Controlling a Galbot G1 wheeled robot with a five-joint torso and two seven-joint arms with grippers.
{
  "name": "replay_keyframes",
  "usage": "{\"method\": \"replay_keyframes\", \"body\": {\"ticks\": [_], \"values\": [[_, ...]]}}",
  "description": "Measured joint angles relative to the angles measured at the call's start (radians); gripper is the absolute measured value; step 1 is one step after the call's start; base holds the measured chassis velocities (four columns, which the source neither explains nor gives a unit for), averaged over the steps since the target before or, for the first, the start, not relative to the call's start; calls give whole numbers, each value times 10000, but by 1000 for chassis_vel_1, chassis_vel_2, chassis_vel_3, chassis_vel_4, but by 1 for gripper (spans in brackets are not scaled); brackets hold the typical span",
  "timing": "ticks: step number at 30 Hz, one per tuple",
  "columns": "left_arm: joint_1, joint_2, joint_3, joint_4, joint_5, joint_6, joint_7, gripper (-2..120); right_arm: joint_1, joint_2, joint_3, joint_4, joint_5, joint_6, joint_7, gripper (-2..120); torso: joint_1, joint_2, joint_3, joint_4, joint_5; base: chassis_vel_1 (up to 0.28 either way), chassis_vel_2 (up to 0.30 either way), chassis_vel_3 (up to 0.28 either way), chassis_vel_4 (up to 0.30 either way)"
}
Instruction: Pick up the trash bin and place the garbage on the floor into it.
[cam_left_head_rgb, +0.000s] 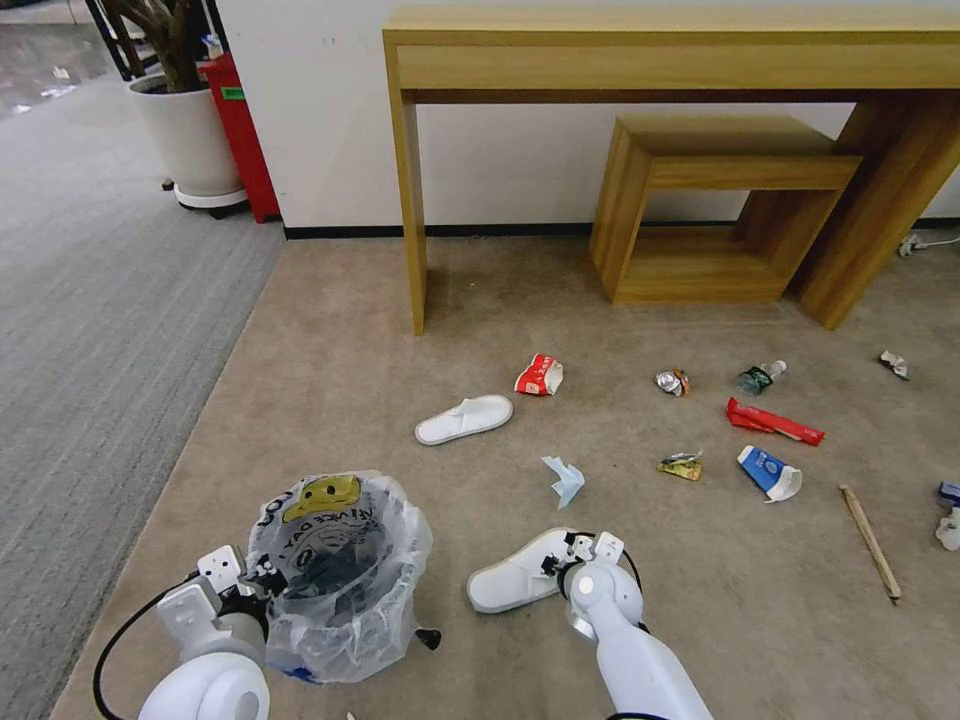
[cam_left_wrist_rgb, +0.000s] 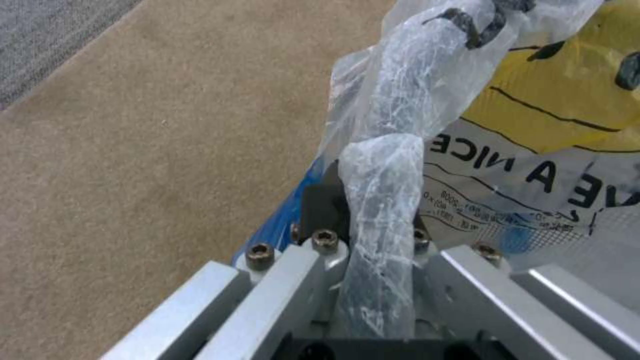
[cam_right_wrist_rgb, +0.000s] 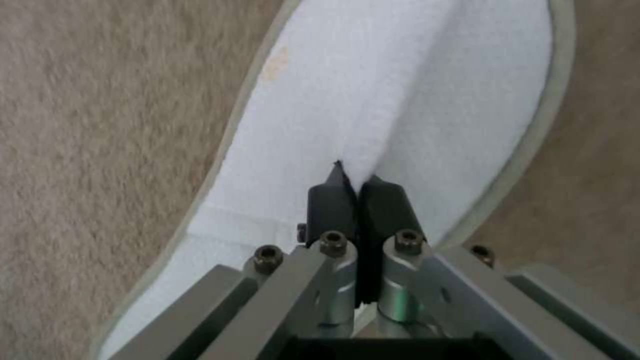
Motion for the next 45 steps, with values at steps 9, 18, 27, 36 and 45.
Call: {"method": "replay_keyframes", "body": {"ticks": [9,18,27,36,45], "values": [[-67,43,-14,119,0,9,1,1,-682,-1064,244,1504,-47,706,-1080,0,0,0,0,-1,-1,0,0,0,0],[-65,4,14,117,70,37,0,1,-1309,-2830,969,4638,564,2064,-2871,0,0,0,0,-1,-3,0,0,0,0],[37,-115,70,-96,214,90,-3,1,-970,-4559,739,6668,535,4851,-6308,0,0,0,0,0,-1,0,0,0,0],[210,-152,264,-537,122,304,-58,1,85,-5040,-607,6738,754,6300,-7476,0,0,0,0,0,-2,0,0,0,0],[364,-151,172,-1401,-448,529,-282,1,193,-5191,-1270,6446,649,6462,-7626,0,0,0,0,-1,-1,0,0,0,0]]}}
